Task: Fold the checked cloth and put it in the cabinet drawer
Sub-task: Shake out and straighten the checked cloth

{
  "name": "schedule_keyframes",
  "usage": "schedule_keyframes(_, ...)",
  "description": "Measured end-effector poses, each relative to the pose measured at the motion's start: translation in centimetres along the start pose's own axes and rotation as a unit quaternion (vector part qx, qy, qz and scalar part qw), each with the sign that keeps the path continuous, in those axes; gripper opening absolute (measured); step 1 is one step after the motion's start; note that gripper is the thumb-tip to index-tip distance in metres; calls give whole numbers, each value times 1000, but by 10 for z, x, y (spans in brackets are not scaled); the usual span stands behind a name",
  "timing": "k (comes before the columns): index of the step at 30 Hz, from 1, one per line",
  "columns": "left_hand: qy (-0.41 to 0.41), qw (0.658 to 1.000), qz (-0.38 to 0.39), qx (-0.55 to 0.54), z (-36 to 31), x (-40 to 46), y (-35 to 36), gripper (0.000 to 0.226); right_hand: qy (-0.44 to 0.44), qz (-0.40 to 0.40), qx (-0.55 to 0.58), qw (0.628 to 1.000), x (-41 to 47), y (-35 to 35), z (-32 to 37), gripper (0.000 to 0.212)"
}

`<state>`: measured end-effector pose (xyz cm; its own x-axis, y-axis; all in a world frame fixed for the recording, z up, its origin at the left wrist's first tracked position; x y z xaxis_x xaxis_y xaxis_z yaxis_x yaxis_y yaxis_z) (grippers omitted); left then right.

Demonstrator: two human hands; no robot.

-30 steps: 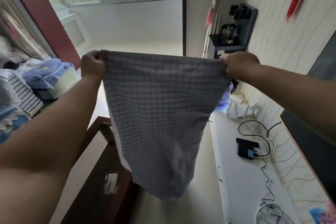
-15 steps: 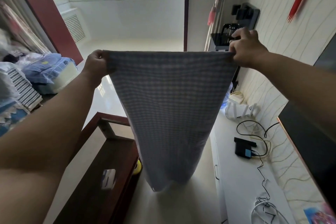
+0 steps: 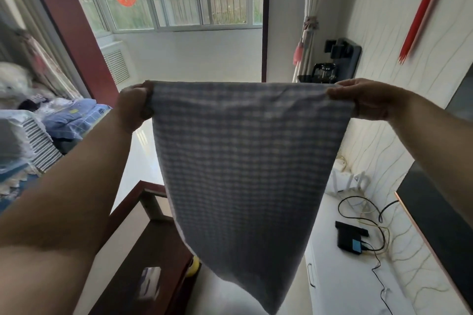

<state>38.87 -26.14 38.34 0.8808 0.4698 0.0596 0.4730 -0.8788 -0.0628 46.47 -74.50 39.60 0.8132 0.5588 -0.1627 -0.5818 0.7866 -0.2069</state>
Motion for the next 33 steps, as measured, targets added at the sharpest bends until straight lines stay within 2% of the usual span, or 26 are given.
schedule_keyframes(3, -31, 998, 29, 37, 1, -1, 9, 19, 43, -41, 31, 998, 4, 9, -14, 57)
schedule_keyframes(5, -53, 990, 3, 129, 16, 4, 16, 20, 69, -74, 14, 995, 10, 20, -24, 45)
schedule_keyframes(7, -44, 980, -23, 192, 26, 7, 25, 17, 72, -106, -42, 991, 16, 28, -28, 33)
schedule_keyframes(9, -58, 964, -2, 258, 27, 5, 38, 28, 57, -139, -151, 977, 22, 34, -24, 25)
schedule_keyframes(10, -43, 934, 18, 354, 25, 6, 44, 29, 46, -149, -211, 965, 25, 38, -22, 24)
schedule_keyframes(11, 13, 896, 21, 443, 27, 9, 48, 26, 32, -153, -257, 954, 29, 44, -19, 25)
schedule_keyframes(12, -19, 918, 4, 396, 23, 9, 51, 23, 19, -152, -283, 947, 31, 50, -17, 24)
schedule_keyframes(13, -55, 968, -4, 246, 20, 14, 52, 27, 6, -143, -296, 944, 32, 56, -14, 25)
schedule_keyframes(14, -66, 976, 37, 203, 16, 15, 56, 30, 2, -123, -308, 943, 33, 59, -12, 32)
schedule_keyframes(16, -108, 960, 160, 204, 9, 17, 59, 38, 36, -46, -339, 939, 36, 60, -13, 45)
schedule_keyframes(18, -129, 923, 283, 229, 13, 21, 60, 45, 95, 55, -335, 936, 38, 57, -18, 40)
schedule_keyframes(19, -135, 899, 335, 249, 18, 27, 61, 38, 119, 90, -333, 931, 41, 54, -23, 38)
schedule_keyframes(21, -144, 846, 409, 309, 33, 46, 62, 28, 139, 111, -370, 912, 60, 46, -38, 39)
schedule_keyframes(23, -148, 818, 412, 375, 54, 78, 66, 32, 120, 70, -407, 903, 89, 37, -48, 31)
schedule_keyframes(25, -128, 827, 373, 401, 70, 114, 74, 15, 98, -6, -394, 914, 118, 21, -48, 26)
schedule_keyframes(28, -105, 881, 280, 367, 84, 173, 86, 15, 83, -107, -297, 945, 159, -9, -40, 33)
schedule_keyframes(30, -108, 917, 231, 308, 90, 212, 97, 18, 89, -177, -259, 945, 189, -27, -36, 35)
schedule_keyframes(33, -106, 945, 166, 260, 98, 267, 119, 14, 111, -288, -227, 923, 239, -46, -32, 21)
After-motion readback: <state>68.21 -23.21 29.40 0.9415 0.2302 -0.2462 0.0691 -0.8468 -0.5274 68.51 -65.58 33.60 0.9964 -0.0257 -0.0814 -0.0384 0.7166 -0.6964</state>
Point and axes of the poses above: each hand's wrist, its own x-axis towards the middle knuckle, its own y-axis out of the palm, z = x × y, the point moved 3 cm from there along x, towards the middle knuckle, and after that the axes turned 2 degrees about z, right-handed, at the moved point
